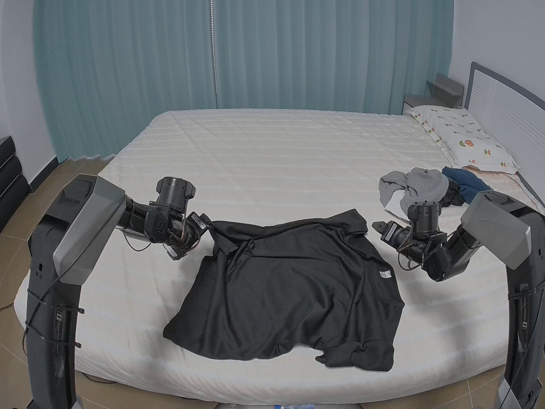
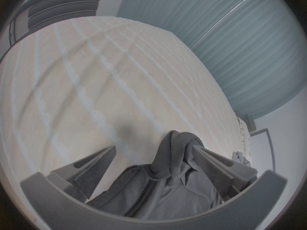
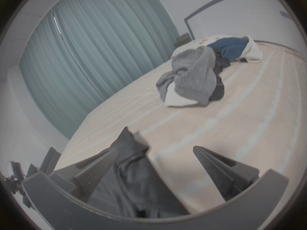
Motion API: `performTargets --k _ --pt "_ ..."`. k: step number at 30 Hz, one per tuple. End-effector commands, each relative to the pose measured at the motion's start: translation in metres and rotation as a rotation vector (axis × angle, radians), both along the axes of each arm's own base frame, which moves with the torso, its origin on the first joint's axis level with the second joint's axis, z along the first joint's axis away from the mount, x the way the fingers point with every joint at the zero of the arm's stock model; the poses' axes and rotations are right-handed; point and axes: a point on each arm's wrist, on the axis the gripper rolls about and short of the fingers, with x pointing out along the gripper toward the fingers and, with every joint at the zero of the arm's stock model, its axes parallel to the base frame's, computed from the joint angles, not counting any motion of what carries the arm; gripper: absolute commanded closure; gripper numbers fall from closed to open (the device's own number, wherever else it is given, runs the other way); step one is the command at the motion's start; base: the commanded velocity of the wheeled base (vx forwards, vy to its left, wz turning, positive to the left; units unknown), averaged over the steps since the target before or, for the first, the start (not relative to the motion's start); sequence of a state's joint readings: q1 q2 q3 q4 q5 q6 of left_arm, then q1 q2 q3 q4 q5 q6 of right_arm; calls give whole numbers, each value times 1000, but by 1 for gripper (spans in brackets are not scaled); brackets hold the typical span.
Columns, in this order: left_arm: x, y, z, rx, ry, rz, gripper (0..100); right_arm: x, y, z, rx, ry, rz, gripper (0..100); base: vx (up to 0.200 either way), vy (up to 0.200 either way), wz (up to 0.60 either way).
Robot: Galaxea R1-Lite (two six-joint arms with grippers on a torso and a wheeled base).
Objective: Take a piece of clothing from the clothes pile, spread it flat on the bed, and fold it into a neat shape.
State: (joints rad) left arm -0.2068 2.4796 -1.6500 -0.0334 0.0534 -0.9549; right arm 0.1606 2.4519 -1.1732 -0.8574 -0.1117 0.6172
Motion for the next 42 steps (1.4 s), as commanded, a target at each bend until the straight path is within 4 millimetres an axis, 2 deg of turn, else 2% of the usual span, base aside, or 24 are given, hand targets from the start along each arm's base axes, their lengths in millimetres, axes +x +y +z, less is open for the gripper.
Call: performTargets --k 1,6,12,19,20,21,26,30,35,42 --pt "-29 17 32 -72 3 -36 0 -48 -11 37 80 32 72 0 0 0 0" --pt "-51 22 24 -110 -2 -80 0 -94 -12 34 99 142 131 0 0 0 0" --pt "-74 22 18 -120 45 -105 0 -122 -15 31 117 182 171 0 0 0 0" --pt "-116 15 2 -116 92 -132 0 -161 -20 12 139 191 236 0 -29 0 0" --pt "-116 15 2 -116 92 -132 0 -161 -20 12 139 191 236 0 -200 0 0" --pt "-126 13 -1 -111 97 -143 0 -166 -20 7 139 208 255 0 -200 0 0" --pt "-147 15 -12 -74 100 -122 0 -172 -17 3 137 236 274 0 -200 0 0" --pt "-154 18 -20 -28 77 -93 0 -179 -15 -1 144 267 288 0 -200 0 0" --pt "-164 20 -26 3 101 -79 0 -181 -11 -3 147 280 304 0 0 0 0" --pt "-162 21 -34 7 115 -69 0 -182 -8 -9 144 305 311 0 0 0 0"
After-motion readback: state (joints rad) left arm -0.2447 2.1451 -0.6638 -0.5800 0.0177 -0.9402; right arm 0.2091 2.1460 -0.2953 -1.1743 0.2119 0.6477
